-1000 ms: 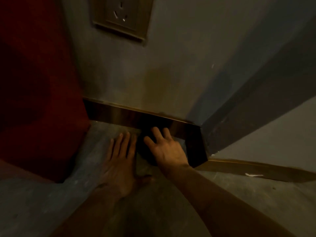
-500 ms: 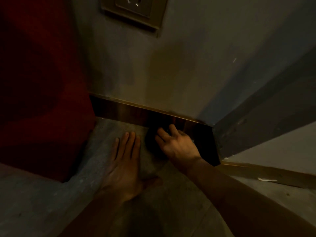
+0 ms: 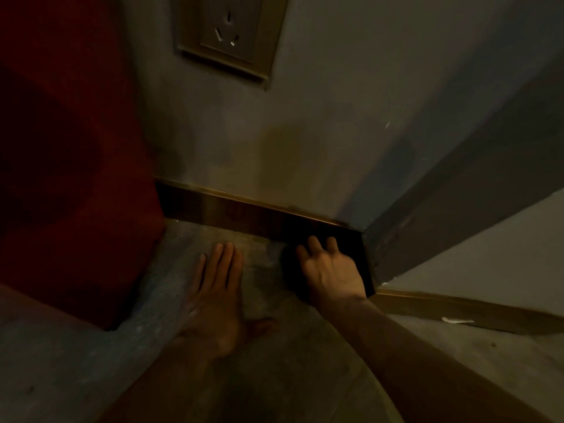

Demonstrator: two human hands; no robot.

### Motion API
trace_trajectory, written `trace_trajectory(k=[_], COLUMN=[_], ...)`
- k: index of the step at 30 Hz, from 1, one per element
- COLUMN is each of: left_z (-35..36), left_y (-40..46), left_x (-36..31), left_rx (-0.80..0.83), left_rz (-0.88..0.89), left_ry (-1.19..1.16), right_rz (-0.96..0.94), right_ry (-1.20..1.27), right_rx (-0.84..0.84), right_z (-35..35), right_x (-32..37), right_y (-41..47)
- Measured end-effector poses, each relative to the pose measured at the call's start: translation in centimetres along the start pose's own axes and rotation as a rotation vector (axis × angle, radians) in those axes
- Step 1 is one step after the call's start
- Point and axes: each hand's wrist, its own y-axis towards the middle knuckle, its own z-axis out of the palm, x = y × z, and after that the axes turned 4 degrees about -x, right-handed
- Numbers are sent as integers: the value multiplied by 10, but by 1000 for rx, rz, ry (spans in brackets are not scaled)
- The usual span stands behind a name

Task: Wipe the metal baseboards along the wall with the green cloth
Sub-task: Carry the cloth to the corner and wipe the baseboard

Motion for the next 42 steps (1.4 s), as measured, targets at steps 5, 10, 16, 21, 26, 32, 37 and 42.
trace_trajectory(k=[5,10,16,21,26,32,37,42], left_z=[-9,-20,-36,-56,-82,-98,-83,-57], left_y=[2,3,-5,-13,-21,-33,-41,-38], left_x=[-5,-8,-23,-30,-38,-69,-101,-133], left_rx=[37,20,-39,-58,-188,-141,-98,-48], left_rz=[-29,6,137,240,398,455,437,482], left_ry=[-8,-150,-234,-272,-156,-93,-98,-94], right_rz=[62,132,283,231,168,147,171,259], right_ry=[53,213,648,923,1010,891,773,734], right_rx=[-8,-68,-153,-87,-26,-56,-88,-28], right_z=[-1,-3,-11,-30,-43,-42,-29,-4], right_x=[2,9,18,12,-9,-25,-37,-60], right_y=[-20,-36,-53,-68,-92,-121,-143,-166])
